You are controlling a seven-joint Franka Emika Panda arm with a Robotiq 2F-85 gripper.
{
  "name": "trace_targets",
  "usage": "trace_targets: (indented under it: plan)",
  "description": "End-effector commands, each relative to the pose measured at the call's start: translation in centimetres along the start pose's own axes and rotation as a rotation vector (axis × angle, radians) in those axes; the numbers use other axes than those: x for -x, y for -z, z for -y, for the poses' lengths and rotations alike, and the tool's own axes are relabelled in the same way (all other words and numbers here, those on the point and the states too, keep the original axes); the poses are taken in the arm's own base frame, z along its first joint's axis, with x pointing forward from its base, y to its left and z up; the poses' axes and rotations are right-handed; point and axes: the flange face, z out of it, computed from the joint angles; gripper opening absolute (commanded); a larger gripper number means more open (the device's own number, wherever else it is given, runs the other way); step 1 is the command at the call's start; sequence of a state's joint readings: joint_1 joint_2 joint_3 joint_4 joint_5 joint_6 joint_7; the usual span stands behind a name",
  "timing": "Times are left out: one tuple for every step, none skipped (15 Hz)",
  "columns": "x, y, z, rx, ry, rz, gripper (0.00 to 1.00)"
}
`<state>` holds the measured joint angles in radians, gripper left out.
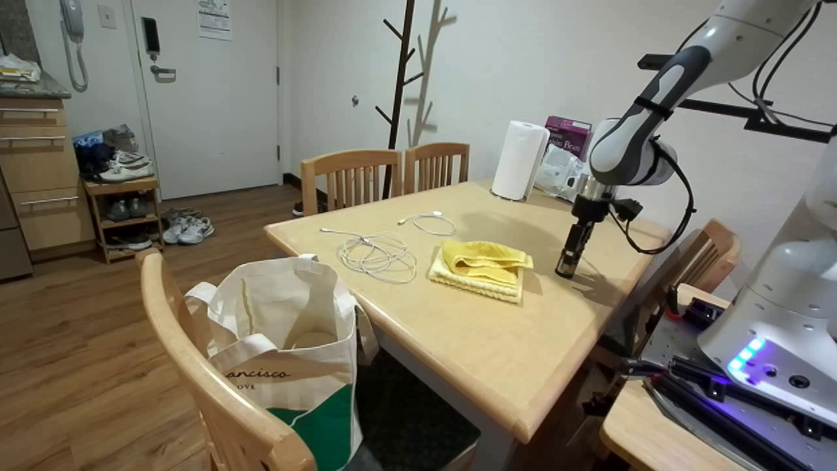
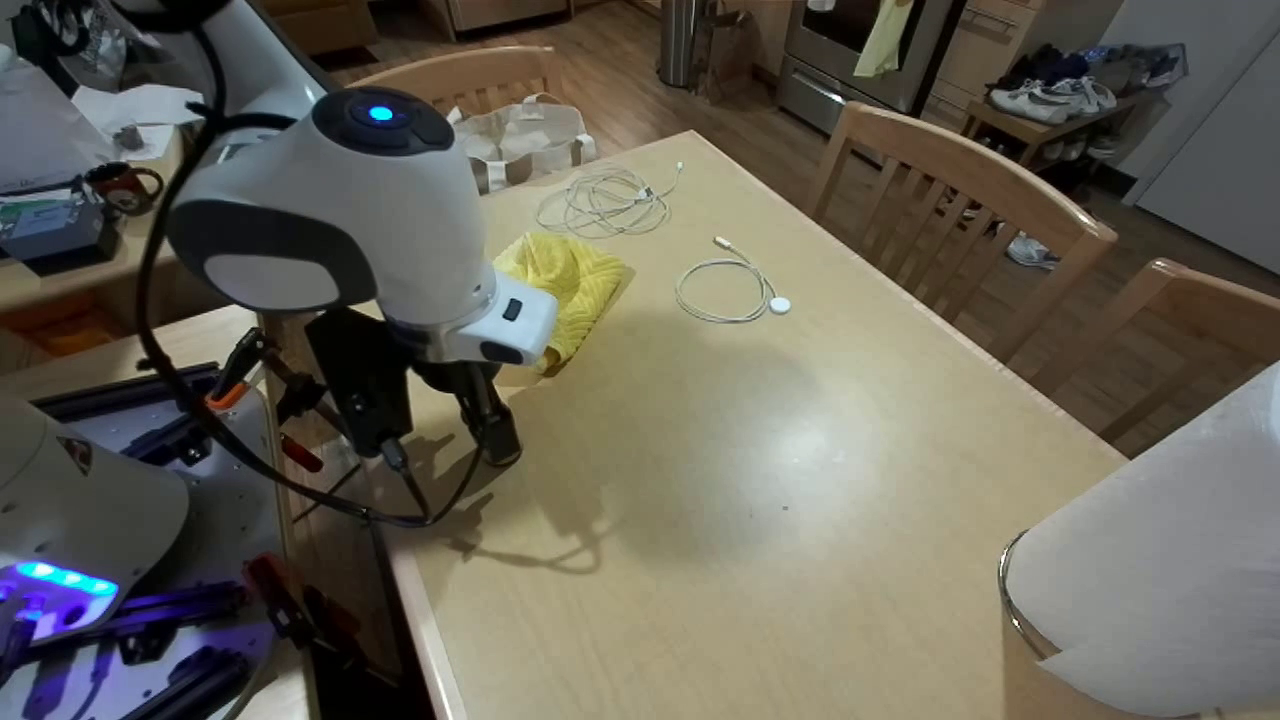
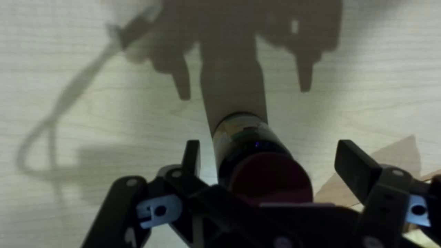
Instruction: Move the bottle closer to the right white cable
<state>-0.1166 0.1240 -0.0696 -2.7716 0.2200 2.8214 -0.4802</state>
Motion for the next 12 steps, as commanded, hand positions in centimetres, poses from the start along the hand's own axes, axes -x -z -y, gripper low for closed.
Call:
trace_targets:
  plan:
    - [0.4,-1.3,-1.0,0.015,0.017,-0.026,1.00]
    - [0.5,-1.6,-1.2,0.017,0.015,-0.029,0.81]
    - [0.6,-1.9,-1.3,0.017,0.018,-0.030,0.74]
    - [0.7,-2.1,-1.2,0.015,0.019,-0.032,0.68]
    - [0.7,-2.2,-1.3,0.013,0.018,-0.035,0.60]
    - [0.8,-2.2,-1.2,0.009,0.017,-0.040,0.54]
    - [0.8,-2.3,-1.2,0.005,0.016,-0.042,0.47]
    - [0.9,-2.3,-1.3,0.003,0.015,-0.045,0.41]
    - [1.0,-2.4,-1.3,0.001,0.012,-0.049,0.35]
    - [1.1,-2.3,-1.4,-0.001,0.010,-0.055,0.29]
    - [1.1,-2.4,-1.5,-0.004,0.006,-0.057,0.28]
    - [1.3,-2.5,-1.5,-0.006,0.006,-0.057,0.28]
